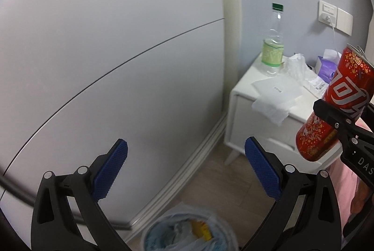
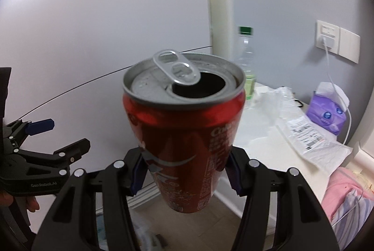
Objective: Collect trash
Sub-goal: 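Lift the red can with the right gripper and carry it over the trash bin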
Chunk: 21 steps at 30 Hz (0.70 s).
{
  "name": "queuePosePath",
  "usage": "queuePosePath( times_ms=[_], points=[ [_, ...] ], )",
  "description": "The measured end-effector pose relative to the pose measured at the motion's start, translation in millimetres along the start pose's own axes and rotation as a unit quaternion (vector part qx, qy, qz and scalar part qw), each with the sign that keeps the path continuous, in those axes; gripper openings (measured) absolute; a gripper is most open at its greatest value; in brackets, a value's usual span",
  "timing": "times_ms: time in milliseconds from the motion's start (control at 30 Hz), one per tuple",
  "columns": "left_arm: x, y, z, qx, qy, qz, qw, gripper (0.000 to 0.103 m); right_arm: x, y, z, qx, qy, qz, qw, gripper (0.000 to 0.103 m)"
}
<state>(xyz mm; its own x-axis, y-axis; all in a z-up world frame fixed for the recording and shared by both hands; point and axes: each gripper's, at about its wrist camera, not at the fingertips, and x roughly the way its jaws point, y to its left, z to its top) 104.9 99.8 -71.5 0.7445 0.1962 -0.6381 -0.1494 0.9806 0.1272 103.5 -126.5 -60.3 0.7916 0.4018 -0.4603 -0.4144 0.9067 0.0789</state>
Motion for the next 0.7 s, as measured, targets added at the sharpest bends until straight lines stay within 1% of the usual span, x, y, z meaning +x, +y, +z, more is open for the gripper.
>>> queuePosePath(
  times_ms=[167,400,533,700],
  points=[
    [-24,29,-24,-0.022,0.003,0.019,0.9996,0.097,-13,39,-14,-0.014,0.012,0.028,0.999,0.055],
    [-46,58,-59,-0.039,0.019,0.041,0.9982,0.097,-21,77,-31,-0.033,0.03,0.056,0.997,0.055],
    [-53,71,-74,-0.047,0.023,0.048,0.9975,0.097,-24,97,-39,-0.043,0.04,0.071,0.996,0.055],
    [-54,85,-99,-0.048,0.037,0.058,0.9965,0.097,-17,116,-57,-0.051,0.065,0.083,0.993,0.055]
  ],
)
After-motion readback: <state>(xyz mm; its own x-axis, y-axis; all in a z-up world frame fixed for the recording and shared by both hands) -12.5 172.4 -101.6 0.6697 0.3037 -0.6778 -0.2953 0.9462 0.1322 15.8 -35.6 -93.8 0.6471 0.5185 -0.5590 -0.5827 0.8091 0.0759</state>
